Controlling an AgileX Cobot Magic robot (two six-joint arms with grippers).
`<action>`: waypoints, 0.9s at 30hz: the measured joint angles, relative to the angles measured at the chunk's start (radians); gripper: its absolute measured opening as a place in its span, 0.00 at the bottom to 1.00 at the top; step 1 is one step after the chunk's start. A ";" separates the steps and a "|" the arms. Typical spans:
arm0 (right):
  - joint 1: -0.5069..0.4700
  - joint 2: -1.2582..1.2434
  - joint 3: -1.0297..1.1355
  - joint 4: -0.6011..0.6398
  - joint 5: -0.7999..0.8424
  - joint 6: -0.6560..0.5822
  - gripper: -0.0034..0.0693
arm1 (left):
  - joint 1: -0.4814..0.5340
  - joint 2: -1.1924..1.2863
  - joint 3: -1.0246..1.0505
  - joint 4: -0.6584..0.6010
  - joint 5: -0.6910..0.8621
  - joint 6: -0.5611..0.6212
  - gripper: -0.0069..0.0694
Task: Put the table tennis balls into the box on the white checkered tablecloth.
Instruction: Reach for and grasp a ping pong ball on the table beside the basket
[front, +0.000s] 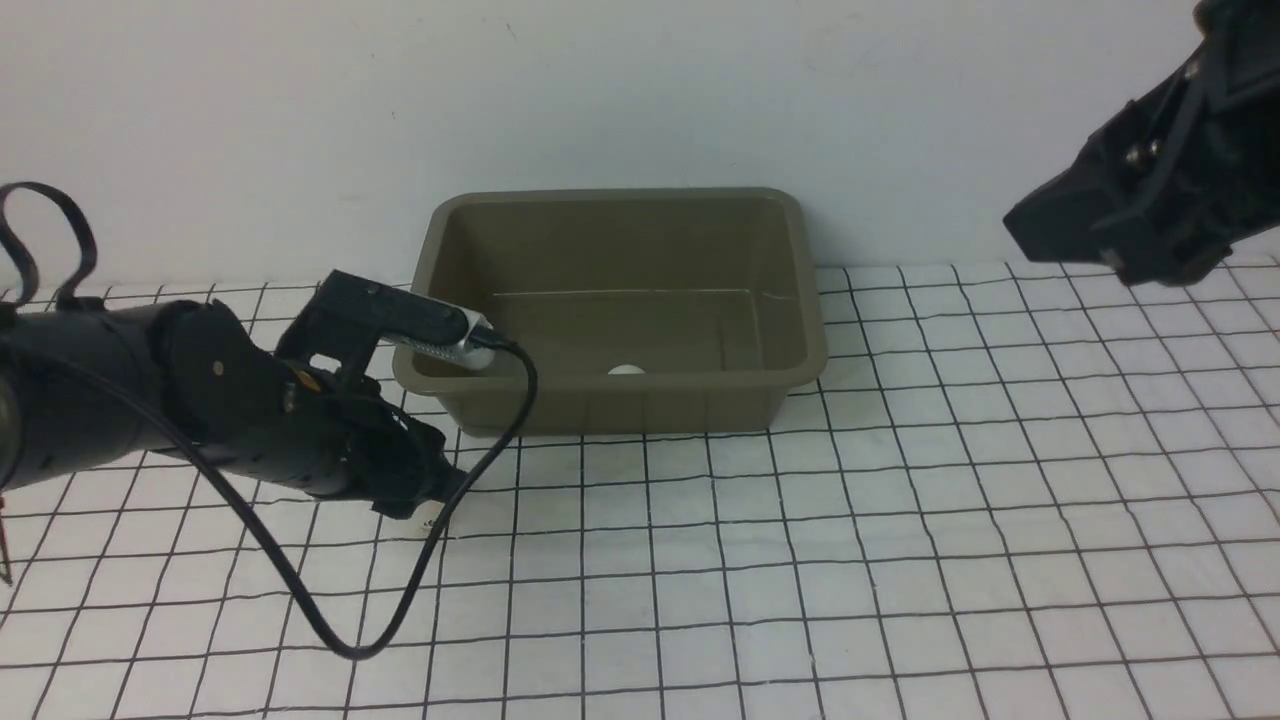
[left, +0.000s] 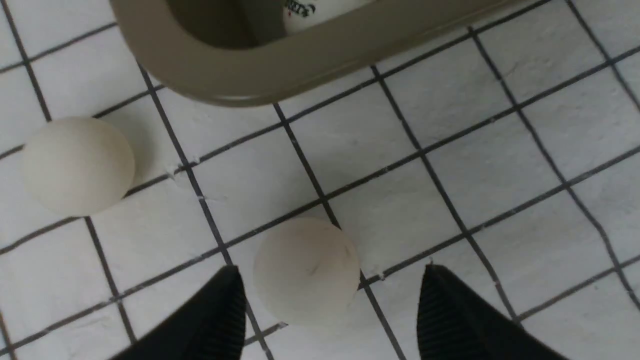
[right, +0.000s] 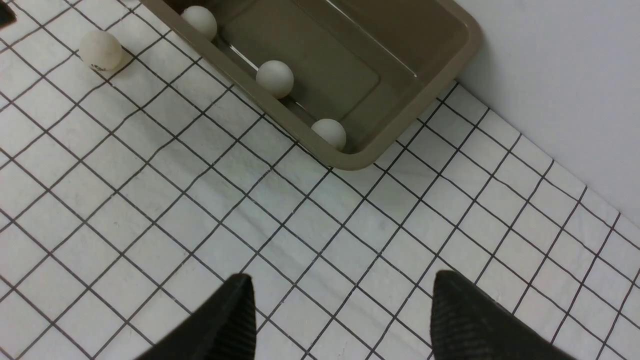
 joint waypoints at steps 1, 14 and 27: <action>0.000 0.000 0.000 0.002 0.000 0.000 0.64 | 0.000 0.014 0.000 -0.001 -0.005 0.000 0.63; 0.000 0.000 0.000 0.010 0.001 0.000 0.64 | 0.000 0.143 0.002 -0.024 -0.098 0.003 0.54; 0.000 0.000 0.000 0.012 -0.001 0.000 0.64 | -0.174 -0.079 -0.057 -0.048 -0.211 0.138 0.54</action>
